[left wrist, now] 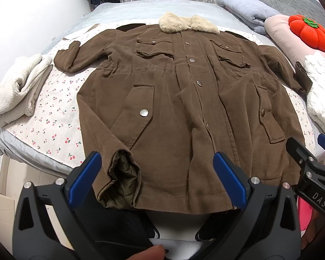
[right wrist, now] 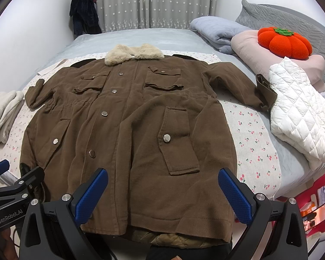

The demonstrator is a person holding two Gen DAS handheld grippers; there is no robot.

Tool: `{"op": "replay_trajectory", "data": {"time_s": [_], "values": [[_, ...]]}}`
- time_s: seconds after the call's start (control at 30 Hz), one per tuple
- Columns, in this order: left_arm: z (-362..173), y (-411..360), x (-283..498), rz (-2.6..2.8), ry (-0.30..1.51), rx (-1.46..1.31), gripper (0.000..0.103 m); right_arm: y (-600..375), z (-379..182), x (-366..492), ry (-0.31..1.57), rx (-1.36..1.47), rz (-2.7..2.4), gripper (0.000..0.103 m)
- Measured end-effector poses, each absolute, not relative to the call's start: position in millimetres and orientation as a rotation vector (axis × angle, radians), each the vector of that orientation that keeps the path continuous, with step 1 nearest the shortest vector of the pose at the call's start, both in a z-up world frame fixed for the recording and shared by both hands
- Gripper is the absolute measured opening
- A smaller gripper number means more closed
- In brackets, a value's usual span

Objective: Fold large clothes

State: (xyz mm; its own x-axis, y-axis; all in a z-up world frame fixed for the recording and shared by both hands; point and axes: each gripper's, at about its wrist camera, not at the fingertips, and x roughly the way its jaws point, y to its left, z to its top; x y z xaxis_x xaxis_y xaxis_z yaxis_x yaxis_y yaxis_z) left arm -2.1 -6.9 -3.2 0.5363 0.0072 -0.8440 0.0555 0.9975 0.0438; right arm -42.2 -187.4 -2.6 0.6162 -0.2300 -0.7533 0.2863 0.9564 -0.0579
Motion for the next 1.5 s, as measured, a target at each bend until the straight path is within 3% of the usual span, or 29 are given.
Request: {"op": "replay_trajectory", "data": {"time_s": [1.5], "values": [[-5.8, -4.1, -2.8, -0.026, 1.006, 0.067, 0.102, -185.3, -2.9, -42.1, 0.862, 0.069, -0.298, 0.103]]}}
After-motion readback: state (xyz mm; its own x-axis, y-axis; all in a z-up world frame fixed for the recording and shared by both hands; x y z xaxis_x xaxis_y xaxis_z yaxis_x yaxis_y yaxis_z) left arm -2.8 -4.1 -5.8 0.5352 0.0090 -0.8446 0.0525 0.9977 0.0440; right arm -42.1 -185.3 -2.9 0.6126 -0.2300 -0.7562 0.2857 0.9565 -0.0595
